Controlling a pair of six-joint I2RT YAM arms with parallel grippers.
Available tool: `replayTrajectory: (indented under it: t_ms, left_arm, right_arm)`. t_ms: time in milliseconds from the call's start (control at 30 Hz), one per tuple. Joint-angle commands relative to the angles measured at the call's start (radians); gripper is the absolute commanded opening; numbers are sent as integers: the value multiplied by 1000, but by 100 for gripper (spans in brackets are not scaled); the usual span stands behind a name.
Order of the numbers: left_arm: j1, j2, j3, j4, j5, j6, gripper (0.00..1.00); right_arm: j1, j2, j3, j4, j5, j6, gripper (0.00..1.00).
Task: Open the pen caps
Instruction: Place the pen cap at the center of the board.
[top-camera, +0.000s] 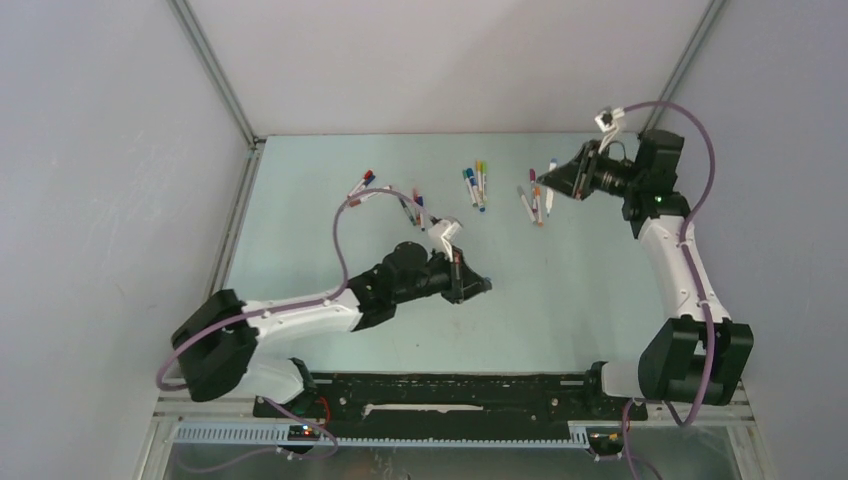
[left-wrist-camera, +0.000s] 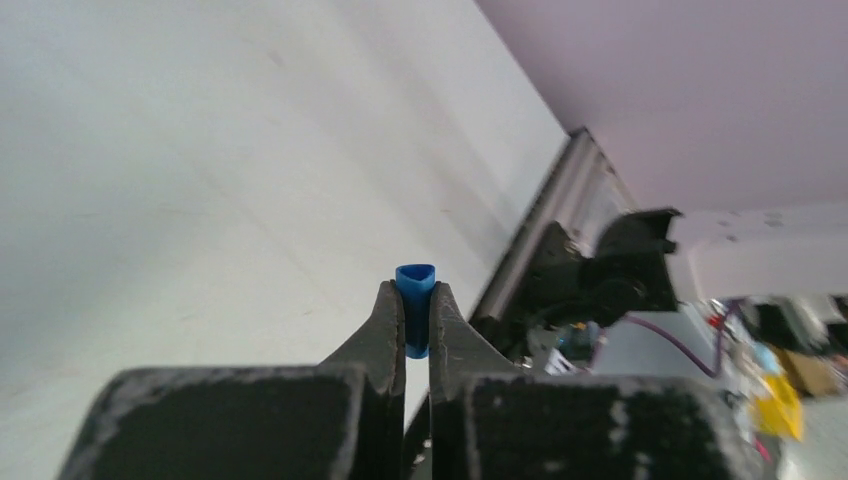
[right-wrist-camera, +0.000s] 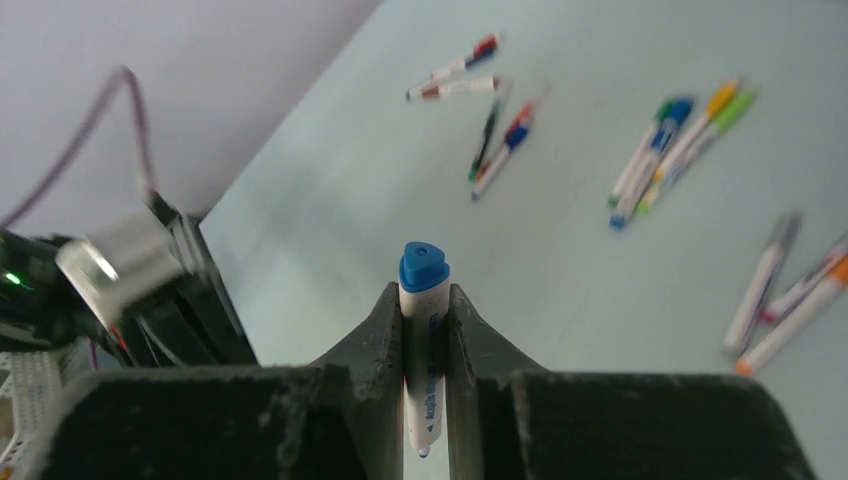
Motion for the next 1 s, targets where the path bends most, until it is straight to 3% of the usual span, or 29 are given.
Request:
replayTrajectory:
  t_ms: [0,200,333,567,800,967]
  left_arm:
    - [30,-139,-37,-238,-305,121,0]
    - [122,-233,-71,-421,-482,73,0]
    - [183,-295,-116,-433,-590,-19,0]
    - [222,-270,-69,-566,-768,-179,0]
    - [266,-261,-76,-481,-734,-201,0]
    - [296,-202,-29,-602,-761,-181,0]
  right_arm:
    - [50,-74,-158,-164,135,-143,0]
    - [182,-126,-393,-43,414,-27,0]
    - [230,-162,-497,51,492,17,0]
    - [242,-41,-507,75,530,59,0]
    - [290,57,-483,61,549,64,0]
    - [320,120,-440,22,618,54,0]
